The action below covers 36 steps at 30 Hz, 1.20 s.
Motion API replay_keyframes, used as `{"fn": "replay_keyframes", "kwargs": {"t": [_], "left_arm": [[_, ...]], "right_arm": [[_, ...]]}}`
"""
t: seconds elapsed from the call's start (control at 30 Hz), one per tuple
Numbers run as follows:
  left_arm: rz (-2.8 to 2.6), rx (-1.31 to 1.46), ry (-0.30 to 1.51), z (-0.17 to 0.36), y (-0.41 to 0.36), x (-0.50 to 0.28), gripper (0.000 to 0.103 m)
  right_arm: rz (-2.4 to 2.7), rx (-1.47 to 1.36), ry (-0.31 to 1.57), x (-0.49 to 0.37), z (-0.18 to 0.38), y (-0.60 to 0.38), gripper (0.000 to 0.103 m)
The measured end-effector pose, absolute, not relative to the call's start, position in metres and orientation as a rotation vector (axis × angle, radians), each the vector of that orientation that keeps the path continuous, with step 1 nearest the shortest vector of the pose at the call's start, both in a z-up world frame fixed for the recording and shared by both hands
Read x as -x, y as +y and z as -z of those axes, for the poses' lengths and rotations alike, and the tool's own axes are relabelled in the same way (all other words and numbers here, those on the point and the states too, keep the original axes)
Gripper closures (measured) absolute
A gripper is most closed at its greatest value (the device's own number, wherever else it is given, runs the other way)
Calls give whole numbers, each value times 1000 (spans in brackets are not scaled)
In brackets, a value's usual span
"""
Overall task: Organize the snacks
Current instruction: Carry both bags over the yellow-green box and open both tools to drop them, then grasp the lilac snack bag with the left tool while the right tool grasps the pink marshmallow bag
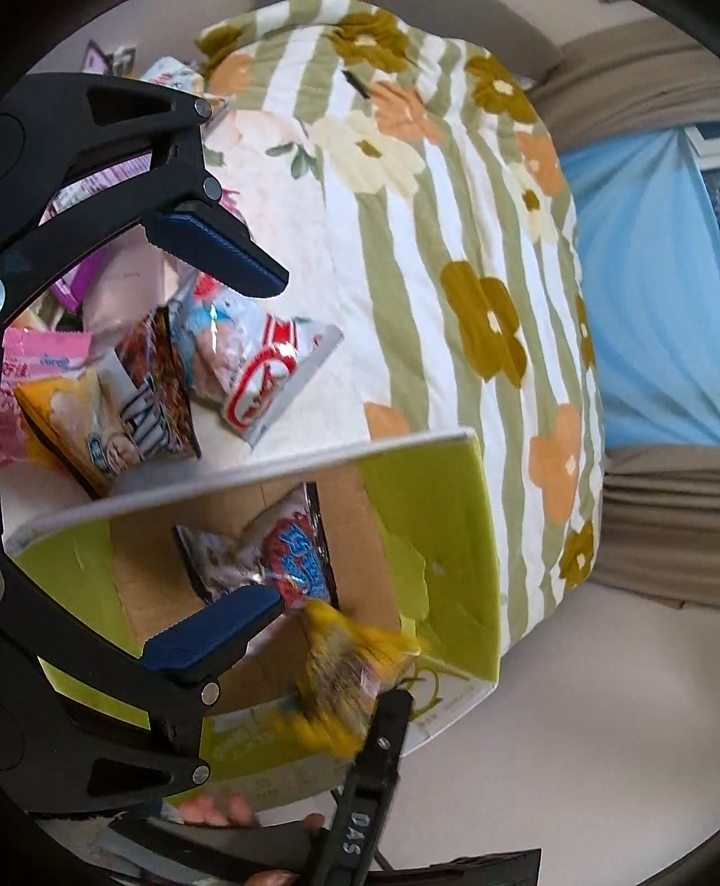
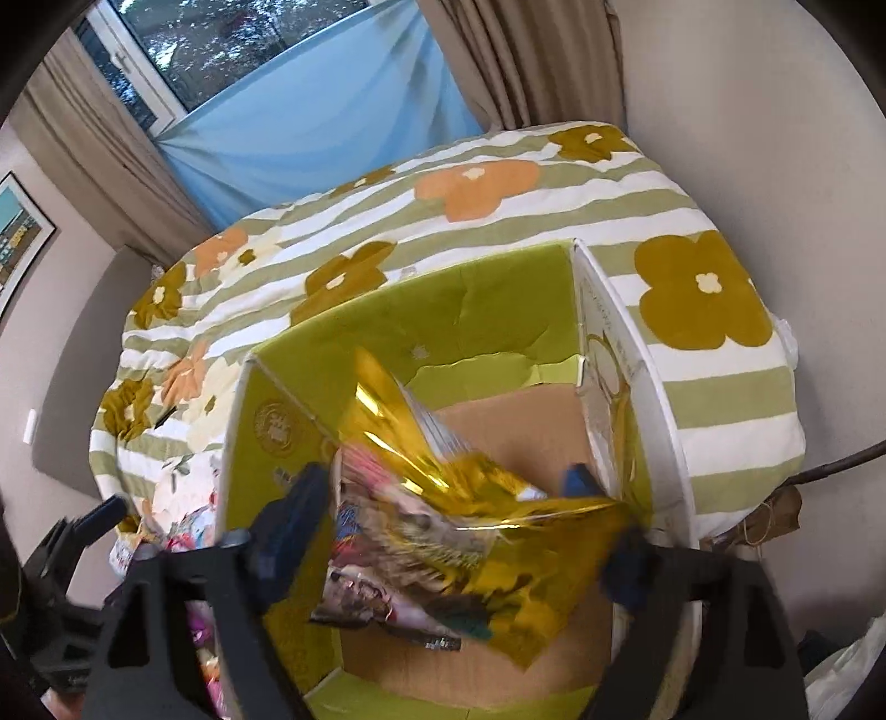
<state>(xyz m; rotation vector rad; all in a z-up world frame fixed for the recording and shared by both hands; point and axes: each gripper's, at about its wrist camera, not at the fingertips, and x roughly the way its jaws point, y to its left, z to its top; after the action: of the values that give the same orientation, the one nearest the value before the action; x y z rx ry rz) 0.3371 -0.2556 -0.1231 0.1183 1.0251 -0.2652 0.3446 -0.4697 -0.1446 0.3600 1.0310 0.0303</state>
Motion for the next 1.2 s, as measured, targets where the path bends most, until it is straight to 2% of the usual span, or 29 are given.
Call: {"fn": "replay_keyframes", "kwargs": {"t": [0.03, 0.17, 0.33, 0.6, 0.87, 1.2], "left_arm": [[257, -117, 1025, 124, -252, -336, 0], [231, -95, 1037, 129, -242, -331, 0], [219, -65, 1042, 128, -235, -325, 0], [158, -46, 972, 95, -216, -302, 0], [40, -11, 947, 67, -168, -261, 0], [31, 12, 916, 57, -98, -205, 0]], "right_arm": [[-24, -356, 1016, -344, 144, -470, 0], [0, -296, 969, -334, 141, -468, 0], [-42, -295, 1003, -326, 141, -467, 0], [-97, -256, 967, -316, 112, -458, 0], [-168, -214, 918, -298, 82, -441, 0], [-202, -206, 830, -239, 51, -401, 0]]}}
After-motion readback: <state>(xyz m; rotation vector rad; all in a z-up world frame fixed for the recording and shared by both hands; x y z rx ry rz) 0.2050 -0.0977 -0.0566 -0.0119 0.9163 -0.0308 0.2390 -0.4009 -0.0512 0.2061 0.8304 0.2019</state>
